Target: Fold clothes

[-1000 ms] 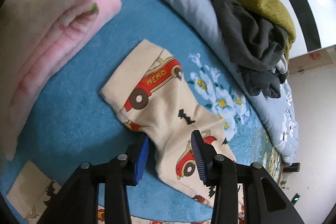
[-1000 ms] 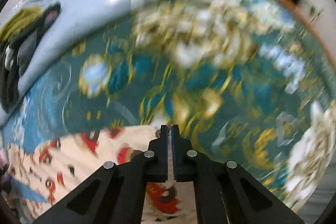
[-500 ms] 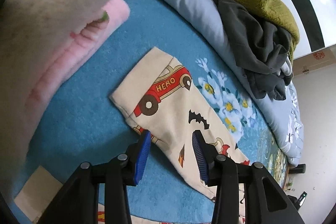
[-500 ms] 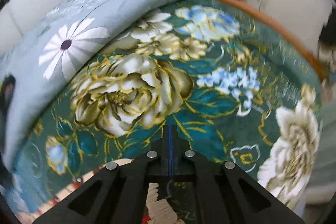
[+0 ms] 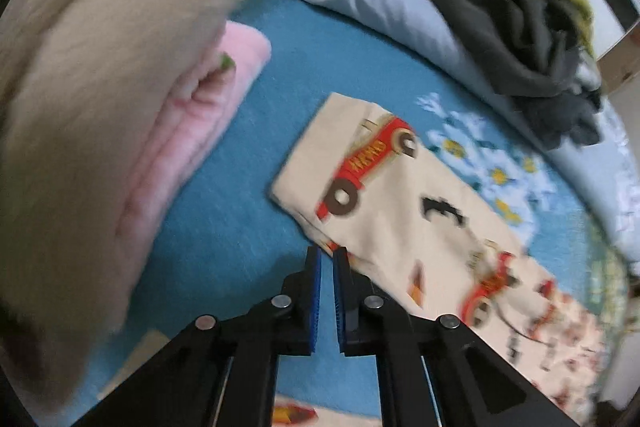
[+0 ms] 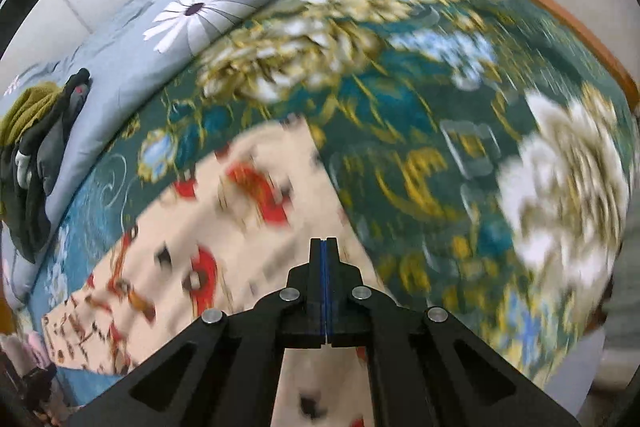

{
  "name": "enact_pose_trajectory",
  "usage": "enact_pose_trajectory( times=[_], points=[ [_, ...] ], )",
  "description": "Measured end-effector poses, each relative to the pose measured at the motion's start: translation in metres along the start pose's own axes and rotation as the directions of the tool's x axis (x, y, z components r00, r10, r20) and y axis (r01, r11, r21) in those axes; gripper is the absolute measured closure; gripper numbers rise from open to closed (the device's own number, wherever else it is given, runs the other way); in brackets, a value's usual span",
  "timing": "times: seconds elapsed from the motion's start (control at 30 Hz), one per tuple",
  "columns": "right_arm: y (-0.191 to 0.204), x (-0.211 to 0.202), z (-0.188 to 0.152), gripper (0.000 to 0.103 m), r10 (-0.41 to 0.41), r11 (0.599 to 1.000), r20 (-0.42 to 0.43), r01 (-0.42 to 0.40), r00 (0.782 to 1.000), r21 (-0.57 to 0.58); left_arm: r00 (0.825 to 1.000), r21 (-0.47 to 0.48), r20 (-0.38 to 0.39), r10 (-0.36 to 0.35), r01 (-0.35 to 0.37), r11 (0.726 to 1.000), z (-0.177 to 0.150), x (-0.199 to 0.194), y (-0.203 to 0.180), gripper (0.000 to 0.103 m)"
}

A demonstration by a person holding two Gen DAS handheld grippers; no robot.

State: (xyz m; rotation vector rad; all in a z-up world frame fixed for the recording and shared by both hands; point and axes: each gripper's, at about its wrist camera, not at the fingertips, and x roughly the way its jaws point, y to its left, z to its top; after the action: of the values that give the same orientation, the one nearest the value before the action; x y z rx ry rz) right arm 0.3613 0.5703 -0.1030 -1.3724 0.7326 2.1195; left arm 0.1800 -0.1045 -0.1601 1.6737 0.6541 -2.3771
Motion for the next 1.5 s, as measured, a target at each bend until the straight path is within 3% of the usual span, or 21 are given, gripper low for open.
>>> enact_pose_trajectory(
  times=[0.13,0.2,0.23,0.27,0.43,0.57,0.73,0.77,0.83,0.93,1.0,1.1,1.13,1.2,1.33,1.5],
  points=[
    [-0.025,-0.013,-0.042,0.102,0.021,0.994,-0.024,-0.019,0.999,0.110,0.992,0.039,-0.027,-0.125,0.126,0.991,-0.015,-0.030,0.013,0.092],
    [-0.037,-0.014,-0.066,0.083,0.046,0.983,-0.042,-0.037,0.998,0.178,0.989,0.072,-0.028,-0.143,0.144,0.987,-0.028,-0.047,0.024,0.080],
    [-0.042,-0.012,-0.078,0.061,0.055,0.976,-0.061,-0.041,0.997,0.215,0.989,0.086,-0.027,-0.146,0.148,0.985,-0.035,-0.055,0.030,0.068],
    [-0.046,-0.009,-0.090,0.054,0.065,0.967,-0.078,-0.044,0.995,0.251,0.991,0.091,-0.023,-0.135,0.136,0.986,-0.042,-0.062,0.039,0.059],
    [-0.055,-0.003,-0.135,0.054,0.164,0.911,-0.076,-0.122,0.984,0.393,0.999,0.129,0.006,-0.033,0.032,0.991,-0.077,-0.085,0.084,0.046],
    [-0.057,-0.004,-0.143,0.054,0.179,0.890,-0.042,-0.144,0.983,0.433,0.994,-0.025,-0.102,-0.031,0.028,0.999,-0.104,-0.075,0.140,0.045],
    [-0.064,0.001,-0.140,0.054,0.189,0.865,-0.017,-0.158,0.982,0.477,0.977,-0.201,-0.124,-0.173,0.146,0.969,-0.116,-0.063,0.171,0.049],
    [-0.065,0.001,-0.140,0.054,0.190,0.859,-0.011,-0.161,0.982,0.486,0.976,-0.209,-0.120,-0.180,0.153,0.966,-0.115,-0.061,0.171,0.051],
    [-0.068,0.000,-0.139,0.054,0.197,0.842,0.012,-0.175,0.980,0.510,0.973,-0.223,-0.123,-0.197,0.167,0.960,-0.113,-0.054,0.170,0.069],
    [-0.073,0.001,-0.137,0.054,0.234,0.810,0.037,-0.216,0.972,0.546,0.967,-0.246,-0.136,-0.217,0.179,0.953,-0.112,-0.044,0.169,0.073],
    [-0.075,0.002,-0.139,0.063,0.250,0.789,0.053,-0.235,0.967,0.568,0.966,-0.257,-0.137,-0.217,0.177,0.950,-0.112,-0.039,0.170,0.079],
    [-0.080,0.006,-0.146,0.085,0.267,0.748,0.059,-0.245,0.962,0.617,0.969,-0.253,-0.127,-0.213,0.176,0.951,-0.115,-0.037,0.167,0.091],
    [-0.082,0.008,-0.148,0.099,0.275,0.735,0.058,-0.249,0.960,0.631,0.970,-0.251,-0.121,-0.209,0.174,0.952,-0.115,-0.037,0.167,0.095],
    [-0.079,0.005,-0.147,0.102,0.273,0.740,0.056,-0.246,0.960,0.626,0.975,-0.245,-0.102,-0.200,0.170,0.954,-0.113,-0.041,0.167,0.096],
    [-0.058,-0.020,-0.128,0.102,0.277,0.790,0.100,-0.285,0.956,0.543,0.978,-0.204,-0.044,-0.201,0.189,0.961,-0.104,-0.056,0.161,0.097],
    [-0.033,-0.055,-0.103,0.102,0.309,0.805,0.183,-0.359,0.933,0.472,0.973,-0.133,0.024,-0.229,0.230,0.964,-0.090,-0.080,0.140,0.097]
  ],
)
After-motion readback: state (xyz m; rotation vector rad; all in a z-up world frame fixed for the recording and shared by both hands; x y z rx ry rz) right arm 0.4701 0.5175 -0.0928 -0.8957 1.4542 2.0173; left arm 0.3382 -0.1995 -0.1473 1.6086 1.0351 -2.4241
